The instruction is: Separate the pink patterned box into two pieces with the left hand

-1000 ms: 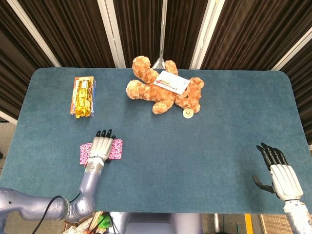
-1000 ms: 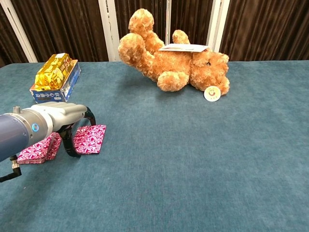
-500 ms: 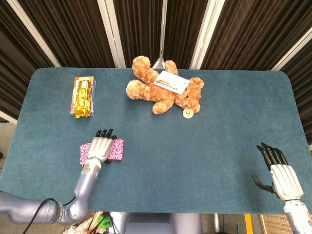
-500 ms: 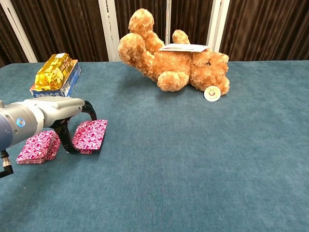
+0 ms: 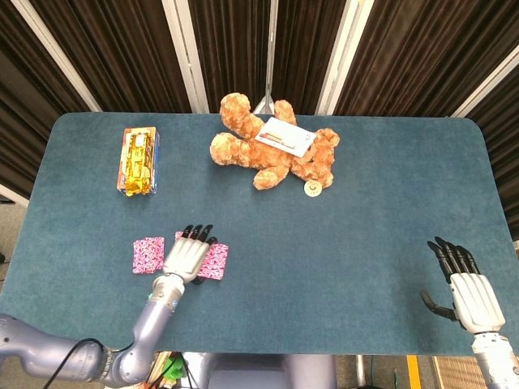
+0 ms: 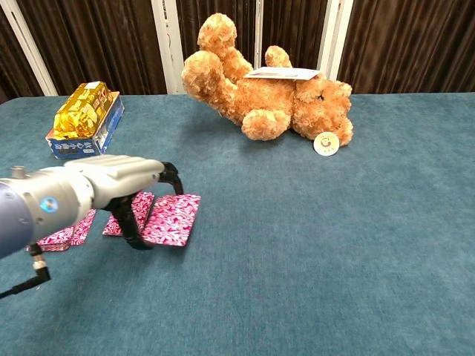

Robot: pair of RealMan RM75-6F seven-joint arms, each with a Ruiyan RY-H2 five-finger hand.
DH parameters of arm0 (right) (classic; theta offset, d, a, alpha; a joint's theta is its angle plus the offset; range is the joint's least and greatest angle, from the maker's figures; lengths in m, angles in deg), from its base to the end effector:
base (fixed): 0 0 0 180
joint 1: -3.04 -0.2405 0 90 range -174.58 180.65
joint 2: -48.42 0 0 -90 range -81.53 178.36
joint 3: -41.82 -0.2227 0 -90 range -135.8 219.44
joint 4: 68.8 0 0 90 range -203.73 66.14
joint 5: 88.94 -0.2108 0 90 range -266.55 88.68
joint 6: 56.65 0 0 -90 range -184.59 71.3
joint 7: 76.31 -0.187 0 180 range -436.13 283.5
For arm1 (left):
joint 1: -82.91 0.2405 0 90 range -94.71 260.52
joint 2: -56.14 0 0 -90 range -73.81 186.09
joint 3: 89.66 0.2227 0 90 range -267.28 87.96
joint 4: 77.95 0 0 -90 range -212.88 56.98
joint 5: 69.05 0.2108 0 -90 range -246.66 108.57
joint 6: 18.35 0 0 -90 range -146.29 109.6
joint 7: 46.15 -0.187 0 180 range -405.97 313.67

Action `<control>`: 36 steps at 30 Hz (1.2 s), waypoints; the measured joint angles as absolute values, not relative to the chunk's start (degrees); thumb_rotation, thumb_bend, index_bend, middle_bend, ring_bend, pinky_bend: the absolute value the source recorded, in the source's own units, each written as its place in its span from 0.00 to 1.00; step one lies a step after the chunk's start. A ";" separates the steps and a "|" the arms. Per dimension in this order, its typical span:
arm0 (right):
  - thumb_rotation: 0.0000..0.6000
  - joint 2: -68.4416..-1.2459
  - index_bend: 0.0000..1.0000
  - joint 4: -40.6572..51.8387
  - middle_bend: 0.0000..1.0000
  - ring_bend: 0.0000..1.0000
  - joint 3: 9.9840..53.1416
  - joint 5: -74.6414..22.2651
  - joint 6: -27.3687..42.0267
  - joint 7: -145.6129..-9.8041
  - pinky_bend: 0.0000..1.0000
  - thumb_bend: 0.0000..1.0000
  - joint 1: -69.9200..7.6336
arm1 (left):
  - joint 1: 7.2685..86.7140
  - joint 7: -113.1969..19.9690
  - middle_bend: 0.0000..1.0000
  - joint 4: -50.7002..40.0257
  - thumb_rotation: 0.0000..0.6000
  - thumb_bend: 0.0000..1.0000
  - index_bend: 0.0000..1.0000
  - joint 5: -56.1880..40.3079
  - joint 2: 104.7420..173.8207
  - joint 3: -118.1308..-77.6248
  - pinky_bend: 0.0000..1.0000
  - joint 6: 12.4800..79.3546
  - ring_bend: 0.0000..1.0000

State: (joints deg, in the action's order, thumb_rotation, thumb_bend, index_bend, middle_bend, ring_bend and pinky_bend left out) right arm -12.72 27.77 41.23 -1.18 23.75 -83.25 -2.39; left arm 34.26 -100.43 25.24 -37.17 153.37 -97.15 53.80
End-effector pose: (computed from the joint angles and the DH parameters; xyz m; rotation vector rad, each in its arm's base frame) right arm -0.2736 -0.2136 0.1285 1.4320 -1.0889 0.9544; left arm -0.0801 0.2904 -0.0769 -1.8918 -1.0152 -0.5680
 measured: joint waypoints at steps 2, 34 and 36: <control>1.00 -12.71 0.00 27.73 0.00 0.00 41.22 -1.22 23.70 -83.36 0.05 0.36 -2.40 | 33.90 -100.73 0.00 24.52 1.00 0.44 0.48 -37.56 154.18 -97.45 0.00 53.81 0.00; 1.00 -13.02 0.00 27.00 0.00 0.00 40.90 -1.40 24.58 -81.86 0.05 0.36 -2.10 | 42.99 -91.57 0.00 35.30 1.00 0.20 0.00 -17.39 140.82 -87.24 0.00 65.27 0.00; 1.00 -13.25 0.00 26.93 0.00 0.00 40.80 -1.40 24.76 -81.07 0.05 0.36 -2.09 | 46.35 -87.04 0.00 35.26 1.00 0.20 0.00 -10.44 137.42 -83.50 0.00 67.94 0.00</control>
